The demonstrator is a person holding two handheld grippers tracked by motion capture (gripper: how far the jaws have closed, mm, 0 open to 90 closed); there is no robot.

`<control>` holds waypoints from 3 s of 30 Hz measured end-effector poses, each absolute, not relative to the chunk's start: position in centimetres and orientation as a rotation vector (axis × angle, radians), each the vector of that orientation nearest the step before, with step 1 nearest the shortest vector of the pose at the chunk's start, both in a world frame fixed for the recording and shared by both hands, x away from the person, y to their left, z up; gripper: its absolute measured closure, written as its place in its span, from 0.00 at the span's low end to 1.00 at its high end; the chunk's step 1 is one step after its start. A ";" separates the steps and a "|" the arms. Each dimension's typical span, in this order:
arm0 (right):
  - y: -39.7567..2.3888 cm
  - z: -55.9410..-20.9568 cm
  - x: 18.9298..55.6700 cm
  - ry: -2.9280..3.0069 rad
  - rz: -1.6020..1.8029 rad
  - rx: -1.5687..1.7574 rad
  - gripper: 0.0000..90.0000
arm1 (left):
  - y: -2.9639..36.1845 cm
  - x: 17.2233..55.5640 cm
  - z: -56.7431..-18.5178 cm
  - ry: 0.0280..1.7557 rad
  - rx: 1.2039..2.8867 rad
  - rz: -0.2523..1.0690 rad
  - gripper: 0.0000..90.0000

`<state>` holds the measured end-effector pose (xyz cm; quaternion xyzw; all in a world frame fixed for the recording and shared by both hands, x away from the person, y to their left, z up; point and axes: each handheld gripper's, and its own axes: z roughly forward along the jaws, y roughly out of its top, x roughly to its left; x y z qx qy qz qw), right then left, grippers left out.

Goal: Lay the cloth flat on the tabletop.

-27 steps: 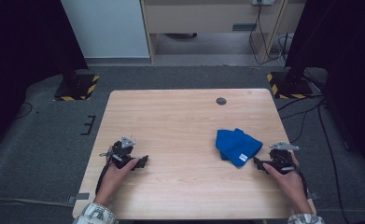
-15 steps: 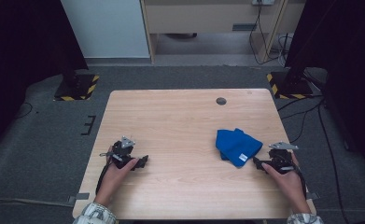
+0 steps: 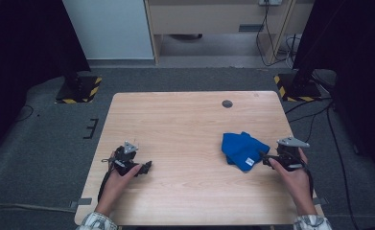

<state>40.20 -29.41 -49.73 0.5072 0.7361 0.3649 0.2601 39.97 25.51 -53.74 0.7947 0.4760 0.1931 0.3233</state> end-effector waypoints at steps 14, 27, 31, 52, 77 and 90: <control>-24.7 -48.7 42.5 2.079 1.103 1.282 0.16 | 25.7 39.1 -53.7 1.249 2.089 0.506 0.00; -22.5 -52.0 44.7 2.217 1.010 1.296 0.13 | 25.7 39.1 -53.7 1.248 2.088 0.506 0.00; -22.0 -52.6 44.7 2.257 0.943 1.281 0.14 | 25.7 39.1 -53.7 1.248 2.089 0.506 0.00; -22.2 -51.9 43.6 2.241 1.011 1.209 0.73 | 25.7 39.1 -53.7 1.248 2.088 0.506 0.00; -12.1 -47.4 40.3 2.313 1.327 1.060 0.69 | 25.7 39.0 -53.7 1.248 2.088 0.508 0.00; -7.9 -52.6 40.9 2.446 1.117 1.042 0.58 | 24.7 38.8 -53.7 1.188 2.115 0.481 0.00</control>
